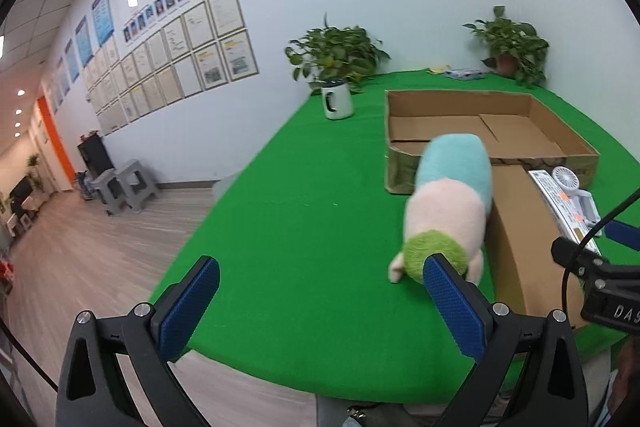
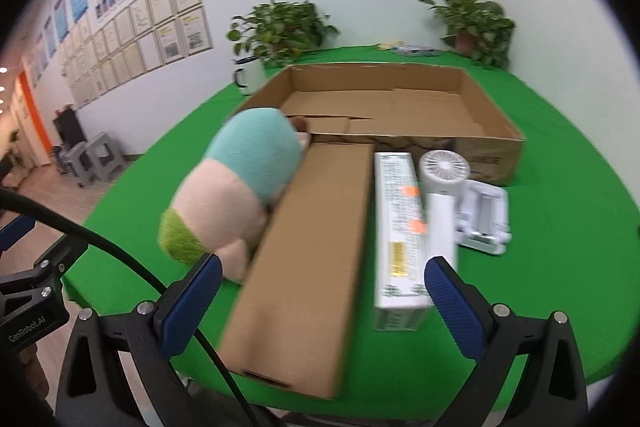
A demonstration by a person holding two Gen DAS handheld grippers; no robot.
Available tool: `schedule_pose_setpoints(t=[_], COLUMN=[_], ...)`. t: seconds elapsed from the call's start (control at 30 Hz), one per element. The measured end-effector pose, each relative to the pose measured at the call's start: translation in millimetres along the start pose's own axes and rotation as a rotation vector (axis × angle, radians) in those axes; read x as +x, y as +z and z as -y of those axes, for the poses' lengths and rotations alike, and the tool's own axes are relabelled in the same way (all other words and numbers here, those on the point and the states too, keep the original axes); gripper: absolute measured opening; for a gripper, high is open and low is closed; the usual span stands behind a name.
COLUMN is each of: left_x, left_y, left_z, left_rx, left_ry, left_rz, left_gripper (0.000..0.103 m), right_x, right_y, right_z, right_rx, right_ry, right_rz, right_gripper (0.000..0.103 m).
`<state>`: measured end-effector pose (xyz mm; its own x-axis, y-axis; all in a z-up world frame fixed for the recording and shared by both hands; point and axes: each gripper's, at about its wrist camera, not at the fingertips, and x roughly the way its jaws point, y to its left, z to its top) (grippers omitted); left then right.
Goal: Organize objects
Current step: 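Move the left gripper toward the green tuft of the plush toy, then close the left gripper on the plush toy's green tuft end, then lift the plush toy with the left gripper and carry it over the box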
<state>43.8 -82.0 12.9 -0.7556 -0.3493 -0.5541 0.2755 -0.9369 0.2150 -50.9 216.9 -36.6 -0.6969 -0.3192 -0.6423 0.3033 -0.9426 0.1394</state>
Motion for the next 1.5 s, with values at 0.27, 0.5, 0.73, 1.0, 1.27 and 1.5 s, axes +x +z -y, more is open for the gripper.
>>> schedule_pose_setpoints(t=[0.27,0.5,0.73,1.0,1.27,1.5], left_x=[5.4,58.7,117.3,156.9,149.1,115.6], left_y=[19.8,36.6,25.9,4.1,-5.5,-15.7], left_z=[20.0,65.3,64.7,56.1,43.7,-0.7], left_rx=[0.011,0.073,0.054,-0.049,-0.074,-0.12], left_ry=[-0.218,-0.406,-0.479,-0.643,-0.651,-0.588], left_rz=[0.002,-0.024,-0.109,-0.149,-0.136,-0.154], left_gripper=[0.103,0.103,0.1,0.069,0.053,0.051], right_x=[0.2,10.1,21.1,30.3,36.6,34.8], right_y=[-3.4,-5.8,-3.7,10.4,20.2,30.4], right_z=[7.2,31.2,25.6,11.7,5.0,-24.9], right_rx=[-0.033,-0.034,-0.051,-0.051,0.017,-0.007], right_ry=[0.029,-0.068,0.006,0.074,0.146,0.267], right_rz=[-0.019,-0.03,-0.049,-0.059,-0.079,-0.1], right_gripper=[0.101,0.101,0.101,0.101,0.101,0.101])
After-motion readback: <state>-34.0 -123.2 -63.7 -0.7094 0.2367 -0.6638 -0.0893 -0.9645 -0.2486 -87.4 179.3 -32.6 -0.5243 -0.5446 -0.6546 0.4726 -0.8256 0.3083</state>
